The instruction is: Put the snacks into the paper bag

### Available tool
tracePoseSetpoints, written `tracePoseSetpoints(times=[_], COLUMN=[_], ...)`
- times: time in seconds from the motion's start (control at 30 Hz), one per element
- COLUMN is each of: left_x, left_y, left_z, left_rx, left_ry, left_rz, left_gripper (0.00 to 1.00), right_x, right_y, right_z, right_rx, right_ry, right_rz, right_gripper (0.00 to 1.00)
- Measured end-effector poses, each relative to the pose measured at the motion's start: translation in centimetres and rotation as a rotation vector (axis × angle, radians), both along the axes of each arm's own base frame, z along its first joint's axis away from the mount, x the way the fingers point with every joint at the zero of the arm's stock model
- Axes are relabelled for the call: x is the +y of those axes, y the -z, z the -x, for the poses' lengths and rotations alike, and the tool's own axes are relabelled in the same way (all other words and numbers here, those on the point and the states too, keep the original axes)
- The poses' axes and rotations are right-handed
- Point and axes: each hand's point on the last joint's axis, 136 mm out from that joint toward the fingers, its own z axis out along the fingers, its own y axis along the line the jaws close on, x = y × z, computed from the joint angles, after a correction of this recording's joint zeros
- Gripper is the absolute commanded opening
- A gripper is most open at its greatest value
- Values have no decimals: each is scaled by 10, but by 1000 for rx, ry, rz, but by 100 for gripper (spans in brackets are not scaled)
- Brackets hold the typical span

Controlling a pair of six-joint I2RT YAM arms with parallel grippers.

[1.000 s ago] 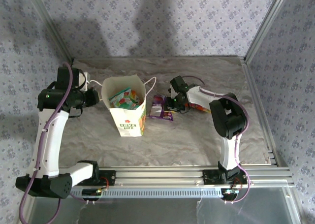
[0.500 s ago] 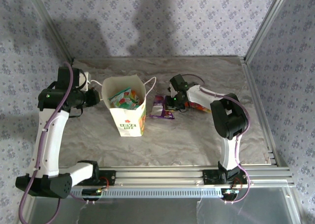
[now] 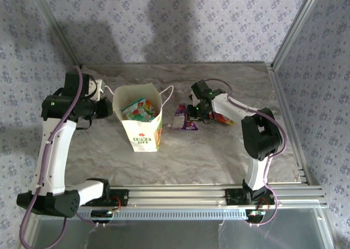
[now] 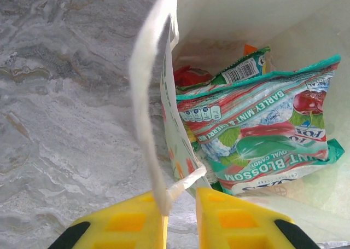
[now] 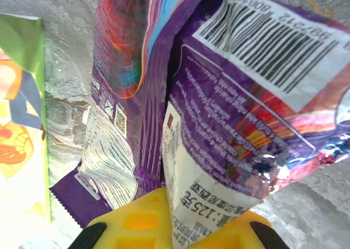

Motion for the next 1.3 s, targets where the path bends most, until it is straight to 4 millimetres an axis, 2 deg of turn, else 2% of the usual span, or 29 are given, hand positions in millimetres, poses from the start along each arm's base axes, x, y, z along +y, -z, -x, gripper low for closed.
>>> tracePoseSetpoints(times=[0.53, 1.07, 1.3], left_x=[-12, -9, -8], left_y=[-4, -8, -12], left_z=[7, 10, 12], left_rx=[3, -18, -39], left_ry=[104, 101, 96], left_rz=[-39, -46, -49], left_gripper=[19, 19, 19], right_x=[-11, -40, -47], right_y=[-53, -134, -155], right_z=[5, 12, 9], right_rx=[-110, -341, -409], right_ry=[3, 56, 70], right_rz=[-11, 7, 22], right_gripper=[9, 10, 10])
